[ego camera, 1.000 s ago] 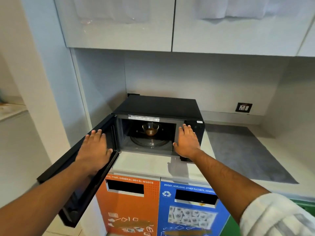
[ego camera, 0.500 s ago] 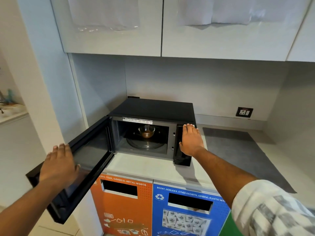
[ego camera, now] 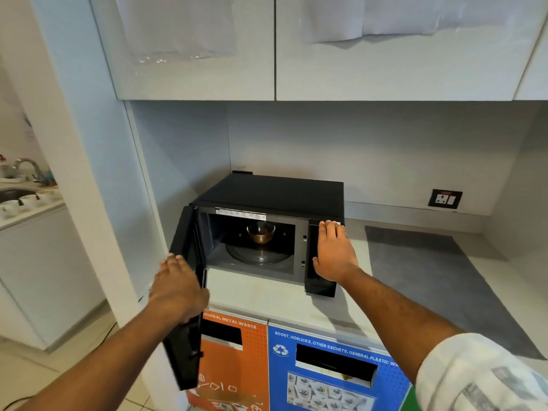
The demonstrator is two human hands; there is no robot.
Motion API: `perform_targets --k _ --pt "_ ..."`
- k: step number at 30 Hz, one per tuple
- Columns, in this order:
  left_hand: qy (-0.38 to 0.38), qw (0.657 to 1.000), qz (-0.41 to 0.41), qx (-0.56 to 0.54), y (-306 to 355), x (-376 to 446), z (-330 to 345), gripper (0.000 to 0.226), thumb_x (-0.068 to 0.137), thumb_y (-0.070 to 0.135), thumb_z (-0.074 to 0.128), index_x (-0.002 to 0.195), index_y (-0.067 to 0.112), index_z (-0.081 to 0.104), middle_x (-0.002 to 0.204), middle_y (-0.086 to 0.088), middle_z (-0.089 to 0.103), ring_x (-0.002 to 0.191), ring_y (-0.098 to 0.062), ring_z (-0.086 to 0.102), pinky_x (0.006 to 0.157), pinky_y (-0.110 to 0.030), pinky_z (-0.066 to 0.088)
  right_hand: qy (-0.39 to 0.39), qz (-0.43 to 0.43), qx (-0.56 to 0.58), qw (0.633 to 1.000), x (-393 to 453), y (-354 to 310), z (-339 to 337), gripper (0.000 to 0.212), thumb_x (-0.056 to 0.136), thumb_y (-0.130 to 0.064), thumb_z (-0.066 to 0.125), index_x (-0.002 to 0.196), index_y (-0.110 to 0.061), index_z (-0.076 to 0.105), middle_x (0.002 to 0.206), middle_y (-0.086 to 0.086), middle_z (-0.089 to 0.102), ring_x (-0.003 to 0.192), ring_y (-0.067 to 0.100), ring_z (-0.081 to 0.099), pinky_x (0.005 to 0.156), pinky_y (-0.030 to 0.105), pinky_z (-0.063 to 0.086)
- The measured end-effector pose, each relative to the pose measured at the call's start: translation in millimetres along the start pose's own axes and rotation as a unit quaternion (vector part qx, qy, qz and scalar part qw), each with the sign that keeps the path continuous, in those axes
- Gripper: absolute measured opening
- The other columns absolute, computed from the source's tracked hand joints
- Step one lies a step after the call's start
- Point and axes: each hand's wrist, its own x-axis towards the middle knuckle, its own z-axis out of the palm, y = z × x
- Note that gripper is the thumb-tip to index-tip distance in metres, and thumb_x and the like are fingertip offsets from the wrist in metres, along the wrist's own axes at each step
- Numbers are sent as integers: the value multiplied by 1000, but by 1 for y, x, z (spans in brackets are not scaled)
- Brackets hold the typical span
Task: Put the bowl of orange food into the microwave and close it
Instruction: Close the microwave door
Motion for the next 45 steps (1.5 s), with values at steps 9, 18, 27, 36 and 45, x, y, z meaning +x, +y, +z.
perform_targets --k 9,18,27,36,45 --pt "-26 997 44 -62 94 9 -1 85 97 54 26 156 2 -6 167 -16 -13 155 -32 -11 126 -44 2 22 -15 19 999 9 11 10 91 95 -58 50 163 -10 13 171 12 22 157 39 20 126 49 25" --pt "-32 987 139 -73 135 45 10 87 94 65 12 157 7 -6 167 -11 -14 154 -27 -14 125 -42 -5 52 -17 41 998 8 9 8 88 97 -68 31 161 -7 23 165 15 33 152 38 29 125 48 30" --pt "-39 971 234 -44 169 95 8 66 102 46 9 157 13 -6 167 -3 -15 154 -20 -14 125 -40 -5 125 9 96 987 9 2 5 110 87 -87 6 149 -6 47 147 13 54 136 32 47 112 45 44" --pt "-11 952 296 -76 191 143 20 65 102 46 12 158 15 -3 168 -1 -12 154 -20 -15 125 -41 -5 118 103 66 985 28 -9 -2 78 91 -78 36 132 -16 57 128 5 57 117 23 54 97 36 52" --pt "6 942 324 -91 198 168 26 66 102 47 15 158 16 -1 169 -1 -7 155 -19 -8 125 -39 -1 117 140 59 981 50 -17 -15 61 93 -64 55 133 -17 57 132 5 58 124 24 55 101 37 51"
